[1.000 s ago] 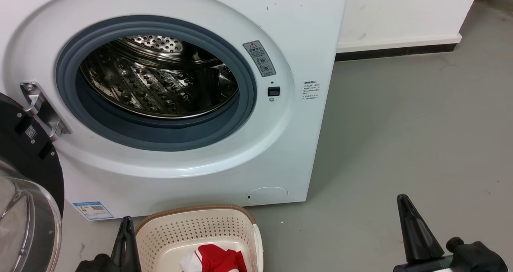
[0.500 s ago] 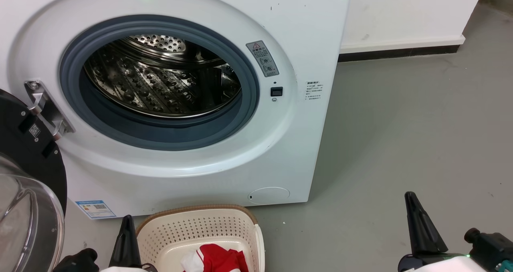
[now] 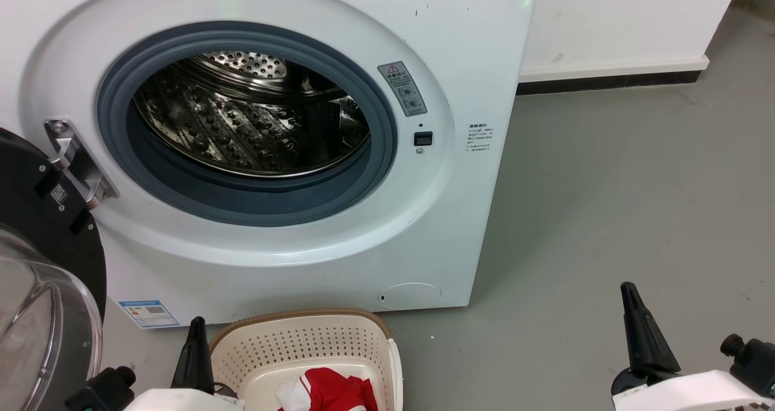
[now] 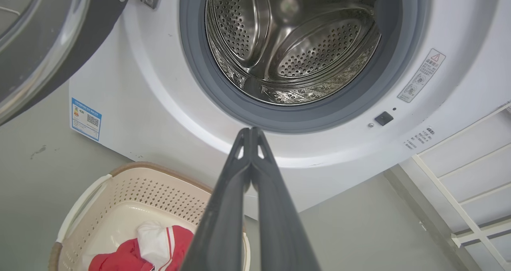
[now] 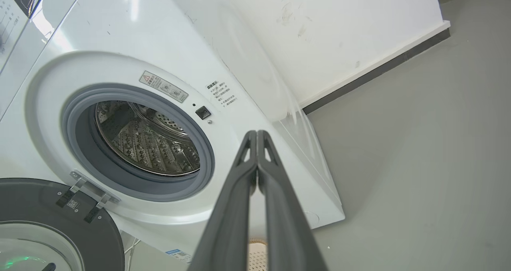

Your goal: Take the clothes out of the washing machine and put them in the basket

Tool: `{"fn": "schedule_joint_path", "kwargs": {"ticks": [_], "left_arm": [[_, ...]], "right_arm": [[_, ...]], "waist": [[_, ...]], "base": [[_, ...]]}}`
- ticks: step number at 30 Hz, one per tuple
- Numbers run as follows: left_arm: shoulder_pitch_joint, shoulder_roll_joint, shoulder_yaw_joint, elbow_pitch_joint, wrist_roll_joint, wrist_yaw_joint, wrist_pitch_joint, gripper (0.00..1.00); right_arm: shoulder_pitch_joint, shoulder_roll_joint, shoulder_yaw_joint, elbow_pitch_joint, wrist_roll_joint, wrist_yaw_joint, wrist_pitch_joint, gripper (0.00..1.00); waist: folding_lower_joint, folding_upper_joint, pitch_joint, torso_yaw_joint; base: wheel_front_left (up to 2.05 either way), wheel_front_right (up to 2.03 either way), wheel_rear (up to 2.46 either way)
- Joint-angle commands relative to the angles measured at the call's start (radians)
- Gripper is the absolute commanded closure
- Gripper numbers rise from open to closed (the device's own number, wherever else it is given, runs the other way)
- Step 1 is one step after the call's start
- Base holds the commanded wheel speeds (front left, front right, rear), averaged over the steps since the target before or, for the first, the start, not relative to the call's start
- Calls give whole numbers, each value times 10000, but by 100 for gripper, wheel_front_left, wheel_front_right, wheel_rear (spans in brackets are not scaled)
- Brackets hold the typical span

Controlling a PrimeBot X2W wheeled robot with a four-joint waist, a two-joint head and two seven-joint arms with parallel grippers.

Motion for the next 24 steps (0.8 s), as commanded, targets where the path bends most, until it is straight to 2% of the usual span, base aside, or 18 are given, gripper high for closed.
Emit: {"fn": "schedule_joint_path", "kwargs": {"ticks": [1, 24], "left_arm": [[-263, 84, 20, -78, -270, -67, 55, 100], [-868, 137, 121, 391, -3489, -505, 787, 100]], "right_arm": [[-278, -75, -30, -43, 310, -2, 59, 100], [-879, -144, -322, 645, 3649, -2, 779, 100]], "waist": [[0, 0, -1, 5], [0, 0, -23, 182]], "base": [[0, 0, 0], [0, 0, 0]]}}
